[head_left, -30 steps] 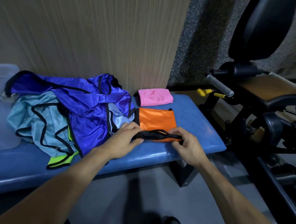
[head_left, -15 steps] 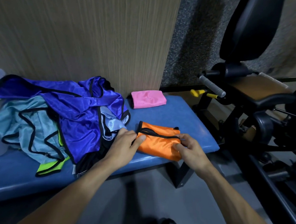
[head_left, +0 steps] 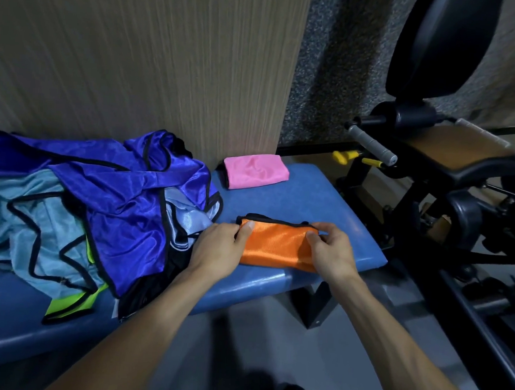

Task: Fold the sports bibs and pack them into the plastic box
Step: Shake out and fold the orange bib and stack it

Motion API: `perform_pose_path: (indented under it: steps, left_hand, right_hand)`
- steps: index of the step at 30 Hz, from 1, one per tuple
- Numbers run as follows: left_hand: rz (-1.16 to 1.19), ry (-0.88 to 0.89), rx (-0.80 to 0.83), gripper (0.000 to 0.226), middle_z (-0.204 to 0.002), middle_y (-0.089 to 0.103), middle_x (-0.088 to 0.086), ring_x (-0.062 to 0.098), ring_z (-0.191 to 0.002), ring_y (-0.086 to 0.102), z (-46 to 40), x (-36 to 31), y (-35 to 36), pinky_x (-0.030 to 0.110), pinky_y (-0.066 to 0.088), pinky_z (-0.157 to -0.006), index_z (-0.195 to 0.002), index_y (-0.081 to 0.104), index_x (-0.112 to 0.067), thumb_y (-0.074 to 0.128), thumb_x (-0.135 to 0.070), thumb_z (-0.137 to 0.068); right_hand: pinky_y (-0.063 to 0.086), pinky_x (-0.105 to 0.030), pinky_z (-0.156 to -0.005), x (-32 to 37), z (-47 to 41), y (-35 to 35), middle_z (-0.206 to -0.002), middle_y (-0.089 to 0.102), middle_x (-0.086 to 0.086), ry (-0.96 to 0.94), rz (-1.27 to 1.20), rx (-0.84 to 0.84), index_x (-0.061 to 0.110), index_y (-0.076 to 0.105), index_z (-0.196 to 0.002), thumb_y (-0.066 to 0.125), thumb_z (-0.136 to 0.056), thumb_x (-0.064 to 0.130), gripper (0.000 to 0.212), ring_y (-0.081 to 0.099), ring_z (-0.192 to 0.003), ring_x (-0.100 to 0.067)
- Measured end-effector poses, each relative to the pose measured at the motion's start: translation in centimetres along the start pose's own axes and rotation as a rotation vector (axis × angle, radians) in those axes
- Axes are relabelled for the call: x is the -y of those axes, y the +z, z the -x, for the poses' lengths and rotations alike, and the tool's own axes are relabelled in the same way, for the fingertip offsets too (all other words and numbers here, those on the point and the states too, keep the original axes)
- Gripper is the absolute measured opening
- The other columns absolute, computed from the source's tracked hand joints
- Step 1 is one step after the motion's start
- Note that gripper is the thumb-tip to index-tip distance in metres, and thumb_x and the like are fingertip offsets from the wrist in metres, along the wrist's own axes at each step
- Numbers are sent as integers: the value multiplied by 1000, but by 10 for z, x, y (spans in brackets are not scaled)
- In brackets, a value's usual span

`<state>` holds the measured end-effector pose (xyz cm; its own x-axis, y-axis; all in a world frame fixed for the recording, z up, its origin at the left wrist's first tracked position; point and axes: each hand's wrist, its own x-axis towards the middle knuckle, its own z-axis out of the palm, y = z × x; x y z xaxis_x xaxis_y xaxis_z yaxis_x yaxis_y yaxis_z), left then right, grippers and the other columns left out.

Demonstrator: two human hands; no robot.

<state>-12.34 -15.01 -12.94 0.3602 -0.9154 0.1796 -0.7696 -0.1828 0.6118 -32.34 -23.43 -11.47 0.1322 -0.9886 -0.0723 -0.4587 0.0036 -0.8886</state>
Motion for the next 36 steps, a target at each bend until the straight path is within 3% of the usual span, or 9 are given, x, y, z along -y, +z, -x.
perform_pose_path:
  steps: [3, 6, 8, 17, 23, 26, 30, 33, 36]
  left_hand:
    - [-115, -47, 24, 63, -54, 45, -1, 25, -59, 50, -8, -3, 0, 37, 34, -55, -60, 40, -16, 29, -57, -105]
    - [-195, -68, 35, 66, -58, 50, 0, 24, -63, 54, -11, -4, 2, 37, 37, -58, -62, 44, -14, 22, -57, -106]
    - [-242, -81, 54, 67, -62, 55, 0, 25, -68, 56, -15, -5, 2, 38, 40, -62, -63, 47, -14, 19, -57, -106]
    - [-367, -124, 43, 63, -88, 68, 10, 34, -90, 64, -16, -6, 3, 39, 39, -72, -74, 54, -16, 17, -55, -106]
    - [-379, -182, 58, 60, -89, 69, 9, 33, -87, 63, -19, -6, 1, 40, 42, -72, -78, 54, -18, 20, -59, -105]
    - [-380, -121, -8, 42, -93, 66, 5, 32, -84, 62, -16, -7, 2, 39, 40, -68, -96, 48, -17, 30, -54, -105]
    - [-341, 111, 31, 33, -126, 47, -4, 25, -103, 59, -27, -5, -7, 41, 50, -72, -135, 47, -27, 46, -40, -105]
    - [-346, 177, 151, 25, -123, 52, -11, 18, -112, 56, -41, -2, -14, 44, 52, -85, -124, 59, -28, 44, -36, -107]
    - [-313, 179, 192, 17, -111, 57, -14, 15, -103, 59, -48, 2, -17, 43, 51, -87, -112, 61, -30, 46, -35, -105]
  right_hand:
    - [44, -31, -83, 1, -5, 3, -104, 64, -1, -7, 56, -30, 21, 59, -125, 55, -103, 31, 25, 58, -86, -11]
    - [49, -40, -94, 4, -8, 5, -111, 65, -7, -30, 125, -37, 20, 57, -128, 55, -103, 34, 29, 59, -102, -23]
    - [49, -46, -98, 5, -10, 6, -103, 63, -5, -76, 206, -53, 20, 55, -130, 54, -103, 35, 31, 59, -111, -29]
    - [37, -39, -72, 7, -16, 15, -81, 56, -4, -176, 467, -26, 15, 50, -110, 39, -106, 30, 19, 56, -87, -35]
    - [35, -39, -70, 12, -16, 16, -102, 49, -4, -174, 708, -18, 17, 50, -114, 27, -109, 34, 29, 46, -78, -28]
    - [35, -37, -67, 7, -21, 16, -103, 47, -3, -235, 694, -28, 15, 56, -113, 31, -109, 35, 32, 46, -84, -25]
    - [36, -34, -65, 0, -29, 11, -100, 52, 2, -329, 601, -37, 20, 64, -109, 42, -106, 36, 27, 52, -84, -23]
    - [46, -37, -74, -5, -38, 3, -100, 59, 4, -392, 494, 12, 25, 69, -109, 55, -102, 34, 18, 60, -92, -21]
    - [44, -31, -77, -7, -45, -4, -96, 57, 9, -412, 430, 85, 29, 71, -107, 63, -98, 37, 14, 59, -91, -14]
